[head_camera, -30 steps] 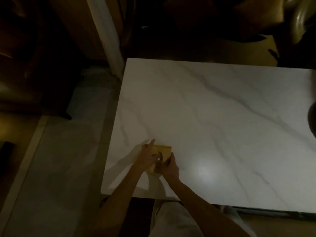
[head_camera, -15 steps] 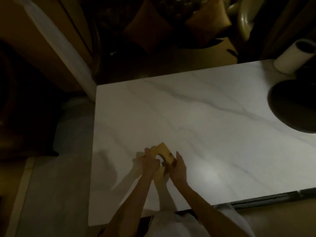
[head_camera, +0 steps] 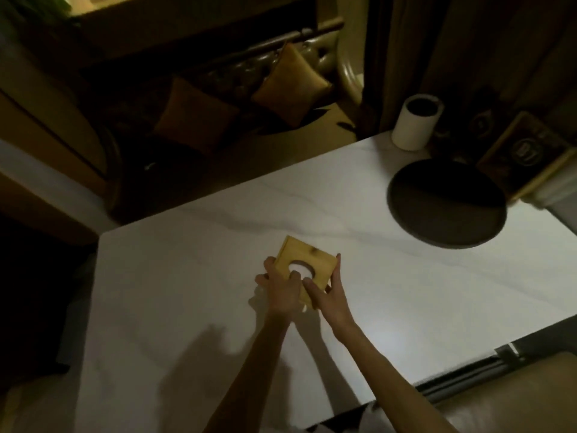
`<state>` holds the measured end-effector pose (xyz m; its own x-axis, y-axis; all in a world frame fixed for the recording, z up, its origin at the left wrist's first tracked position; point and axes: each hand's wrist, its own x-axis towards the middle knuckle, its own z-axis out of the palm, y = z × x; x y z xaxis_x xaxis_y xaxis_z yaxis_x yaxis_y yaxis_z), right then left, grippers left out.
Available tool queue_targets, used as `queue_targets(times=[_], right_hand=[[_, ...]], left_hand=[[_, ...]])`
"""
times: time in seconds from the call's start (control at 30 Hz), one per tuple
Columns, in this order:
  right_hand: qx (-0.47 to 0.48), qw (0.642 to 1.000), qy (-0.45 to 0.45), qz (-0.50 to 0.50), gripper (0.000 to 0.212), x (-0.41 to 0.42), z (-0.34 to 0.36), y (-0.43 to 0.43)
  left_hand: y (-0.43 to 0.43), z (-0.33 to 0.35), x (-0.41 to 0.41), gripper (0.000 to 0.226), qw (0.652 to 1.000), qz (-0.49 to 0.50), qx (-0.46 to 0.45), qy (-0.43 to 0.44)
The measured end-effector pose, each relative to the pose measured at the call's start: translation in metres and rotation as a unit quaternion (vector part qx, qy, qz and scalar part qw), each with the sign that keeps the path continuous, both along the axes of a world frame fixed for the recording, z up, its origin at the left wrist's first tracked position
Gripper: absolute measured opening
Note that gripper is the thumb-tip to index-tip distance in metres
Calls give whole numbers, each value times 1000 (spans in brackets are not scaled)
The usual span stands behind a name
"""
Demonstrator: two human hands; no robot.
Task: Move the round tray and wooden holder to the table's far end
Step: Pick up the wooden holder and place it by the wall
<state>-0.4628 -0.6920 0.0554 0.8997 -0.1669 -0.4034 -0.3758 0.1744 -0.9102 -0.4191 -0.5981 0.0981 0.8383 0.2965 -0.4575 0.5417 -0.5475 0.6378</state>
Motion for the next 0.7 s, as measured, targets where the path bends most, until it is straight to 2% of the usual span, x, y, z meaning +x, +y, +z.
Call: queue_targets(times=[0.17, 0.3, 0.5, 0.63, 0.7], right_hand=[[1, 999, -26, -22, 65, 18, 0, -140], [-3, 994, -21, -104, 62, 21, 10, -227], [-31, 969, -19, -245, 66, 15, 8, -336], [-77, 941, -15, -330, 63, 0, -21, -403], [-96, 927, -19, -363, 71, -11, -43, -437]], left_hand=[[-116, 6, 16, 53, 997, -70, -28, -20], [-202, 12, 24, 57, 982, -152, -103, -36], [-315, -3, 50, 53, 934, -292, -201, -41], [-390, -33, 59, 55, 885, -383, -262, -43], [-428, -55, 55, 51, 857, -427, -285, -49]])
